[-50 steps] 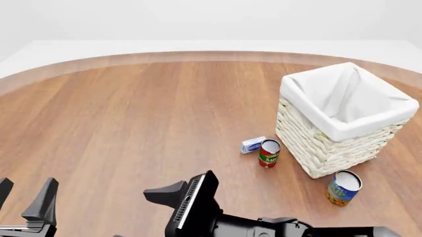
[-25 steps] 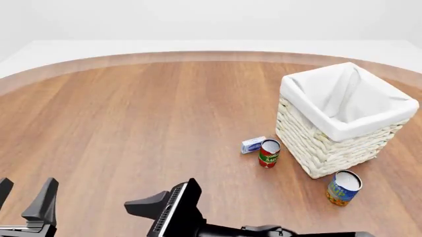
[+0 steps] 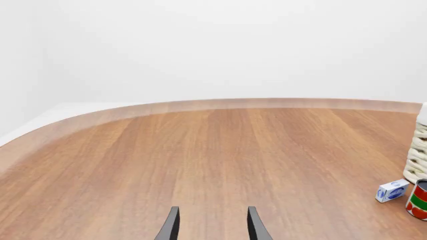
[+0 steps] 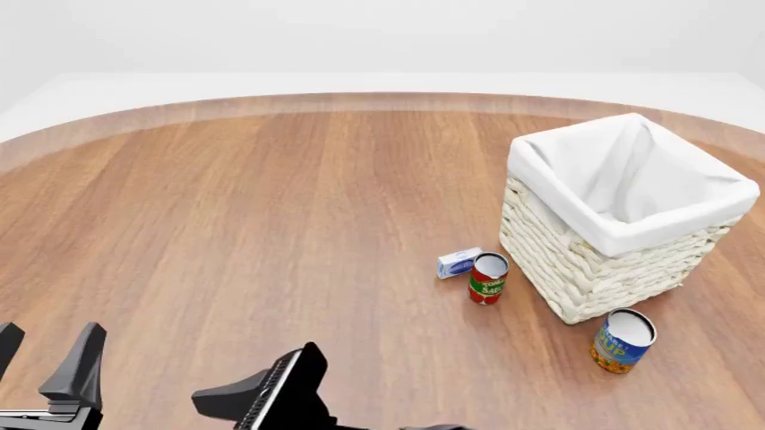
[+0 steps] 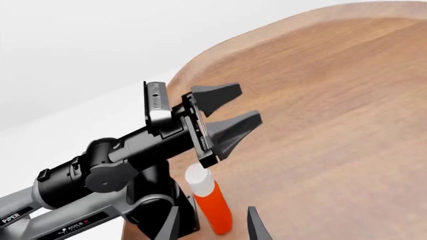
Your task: Pick up the ketchup, and put it in the basket.
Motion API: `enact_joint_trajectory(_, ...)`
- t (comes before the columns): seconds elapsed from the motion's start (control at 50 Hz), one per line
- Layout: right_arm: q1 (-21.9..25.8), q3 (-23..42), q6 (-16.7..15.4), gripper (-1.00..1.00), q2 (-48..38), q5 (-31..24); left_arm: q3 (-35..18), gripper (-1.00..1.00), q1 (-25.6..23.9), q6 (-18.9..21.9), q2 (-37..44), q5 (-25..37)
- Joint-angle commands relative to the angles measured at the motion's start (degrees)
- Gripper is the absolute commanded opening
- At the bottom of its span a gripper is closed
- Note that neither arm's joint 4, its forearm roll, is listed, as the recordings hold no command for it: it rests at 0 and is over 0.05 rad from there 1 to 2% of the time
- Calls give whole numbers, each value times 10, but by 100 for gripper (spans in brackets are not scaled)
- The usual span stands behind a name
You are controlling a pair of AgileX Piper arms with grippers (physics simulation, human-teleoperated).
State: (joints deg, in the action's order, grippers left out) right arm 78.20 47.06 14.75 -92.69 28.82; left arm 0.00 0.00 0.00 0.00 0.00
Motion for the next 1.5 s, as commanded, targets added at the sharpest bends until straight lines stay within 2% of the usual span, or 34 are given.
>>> enact_joint_trajectory(0.02, 11, 15, 24, 100, -18, 15, 0, 100, 0, 0, 0, 0)
enact_joint_trajectory(0.18, 17, 20, 23, 100, -28, 19, 0, 100, 0, 0, 0, 0)
enact_joint_trajectory(0.26, 13, 24, 29, 100, -35, 24, 0, 100, 0, 0, 0, 0)
enact_joint_trajectory(0.28, 19, 22, 40, 100, -41, 28, 0, 100, 0, 0, 0, 0)
enact_joint_trajectory(0.44, 24, 35, 41, 100, -54, 21, 0, 100, 0, 0, 0, 0)
enact_joint_trajectory(0.66, 33, 46, 58, 100, -72, 16, 0, 100, 0, 0, 0, 0)
enact_joint_trajectory(0.86, 24, 65, 65, 100, -93, 4, 0, 100, 0, 0, 0, 0)
enact_joint_trajectory(1.2, 49, 51, 75, 100, -89, 7, 0, 100, 0, 0, 0, 0)
enact_joint_trajectory(1.5, 22, 85, 80, 100, -131, -13, 0, 100, 0, 0, 0, 0)
